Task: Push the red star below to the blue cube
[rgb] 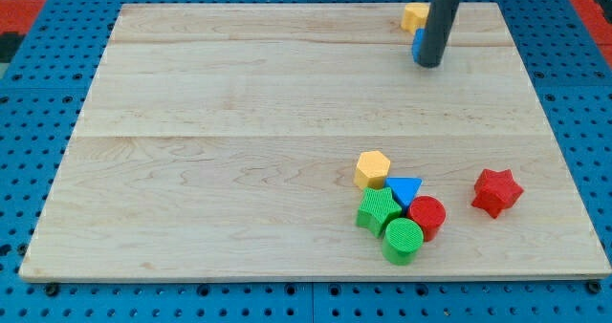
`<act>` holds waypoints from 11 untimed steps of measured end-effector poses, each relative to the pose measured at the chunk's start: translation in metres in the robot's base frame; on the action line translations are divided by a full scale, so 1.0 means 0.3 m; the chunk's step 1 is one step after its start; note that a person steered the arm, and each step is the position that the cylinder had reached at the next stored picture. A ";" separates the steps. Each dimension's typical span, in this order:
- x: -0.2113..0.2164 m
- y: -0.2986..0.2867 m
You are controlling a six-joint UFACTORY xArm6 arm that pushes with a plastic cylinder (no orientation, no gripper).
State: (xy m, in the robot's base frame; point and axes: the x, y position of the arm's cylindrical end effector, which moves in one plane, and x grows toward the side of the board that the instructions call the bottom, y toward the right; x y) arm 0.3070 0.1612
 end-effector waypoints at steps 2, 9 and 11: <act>0.363 0.298; 0.545 -0.274; 0.655 -0.159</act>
State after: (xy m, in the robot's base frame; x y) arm 0.5036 0.1134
